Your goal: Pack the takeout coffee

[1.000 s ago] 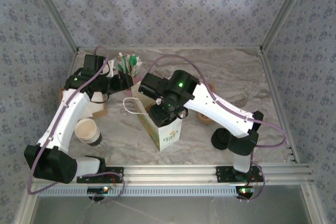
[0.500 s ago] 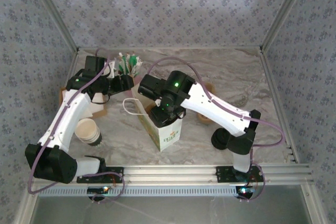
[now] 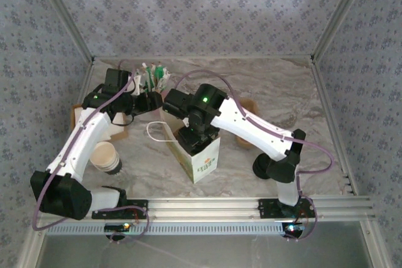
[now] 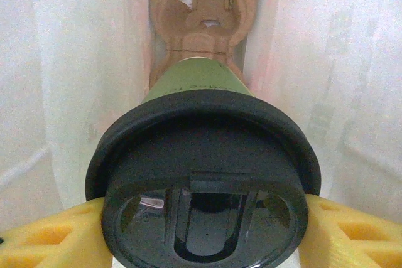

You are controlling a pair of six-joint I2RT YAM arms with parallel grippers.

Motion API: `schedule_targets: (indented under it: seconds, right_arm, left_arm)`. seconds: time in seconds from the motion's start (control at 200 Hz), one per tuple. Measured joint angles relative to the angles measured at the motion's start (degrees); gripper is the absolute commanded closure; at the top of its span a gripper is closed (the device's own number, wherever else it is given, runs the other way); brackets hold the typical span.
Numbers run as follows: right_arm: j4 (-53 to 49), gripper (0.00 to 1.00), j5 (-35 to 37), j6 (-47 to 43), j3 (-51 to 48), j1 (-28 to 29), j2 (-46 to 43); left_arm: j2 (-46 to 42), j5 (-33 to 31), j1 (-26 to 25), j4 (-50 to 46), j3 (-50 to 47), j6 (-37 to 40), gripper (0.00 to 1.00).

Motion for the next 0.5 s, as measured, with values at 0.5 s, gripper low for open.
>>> schedule_targets:
  seconds: [0.5]
  right_arm:
    - [0.00,0.32,-1.03,-1.29,-0.63,-1.29,3.37]
  left_arm:
    - [-0.13,0.26,-0.61,0.85,-1.25,0.00,0.32]
